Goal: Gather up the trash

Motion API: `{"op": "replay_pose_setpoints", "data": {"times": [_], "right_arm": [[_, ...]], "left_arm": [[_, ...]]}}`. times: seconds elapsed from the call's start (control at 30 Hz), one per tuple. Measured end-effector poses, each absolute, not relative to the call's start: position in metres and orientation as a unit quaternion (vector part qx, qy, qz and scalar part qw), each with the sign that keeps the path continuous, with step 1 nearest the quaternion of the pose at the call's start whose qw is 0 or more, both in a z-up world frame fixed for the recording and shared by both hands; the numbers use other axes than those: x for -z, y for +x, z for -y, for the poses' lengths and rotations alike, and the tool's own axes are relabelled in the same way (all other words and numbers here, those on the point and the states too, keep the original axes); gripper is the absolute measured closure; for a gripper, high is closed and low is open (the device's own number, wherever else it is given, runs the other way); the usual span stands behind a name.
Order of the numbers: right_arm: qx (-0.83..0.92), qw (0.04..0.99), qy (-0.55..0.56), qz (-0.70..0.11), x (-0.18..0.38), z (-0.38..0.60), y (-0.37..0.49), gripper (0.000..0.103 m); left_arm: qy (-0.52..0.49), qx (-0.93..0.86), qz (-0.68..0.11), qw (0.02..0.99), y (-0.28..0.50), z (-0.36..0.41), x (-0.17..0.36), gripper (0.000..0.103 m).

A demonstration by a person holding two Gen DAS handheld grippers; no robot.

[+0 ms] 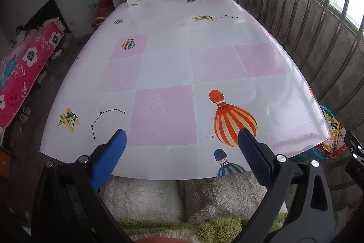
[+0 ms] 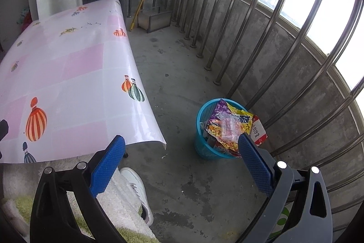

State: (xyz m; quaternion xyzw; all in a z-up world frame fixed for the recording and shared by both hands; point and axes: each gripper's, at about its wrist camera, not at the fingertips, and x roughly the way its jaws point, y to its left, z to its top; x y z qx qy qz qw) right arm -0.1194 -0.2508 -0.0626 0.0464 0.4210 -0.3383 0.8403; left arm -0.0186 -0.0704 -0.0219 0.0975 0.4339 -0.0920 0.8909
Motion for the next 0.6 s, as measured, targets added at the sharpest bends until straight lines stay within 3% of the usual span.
{"op": "replay_pose_setpoints", "data": {"times": [0.6], "right_arm": [[0.335,0.842,0.042,-0.421,0.0621,0.2475,-0.1199,0.006]], "left_arm": [[0.096,0.092,-0.435,0.891,-0.0185,0.0675,0.0232,0.009]]}}
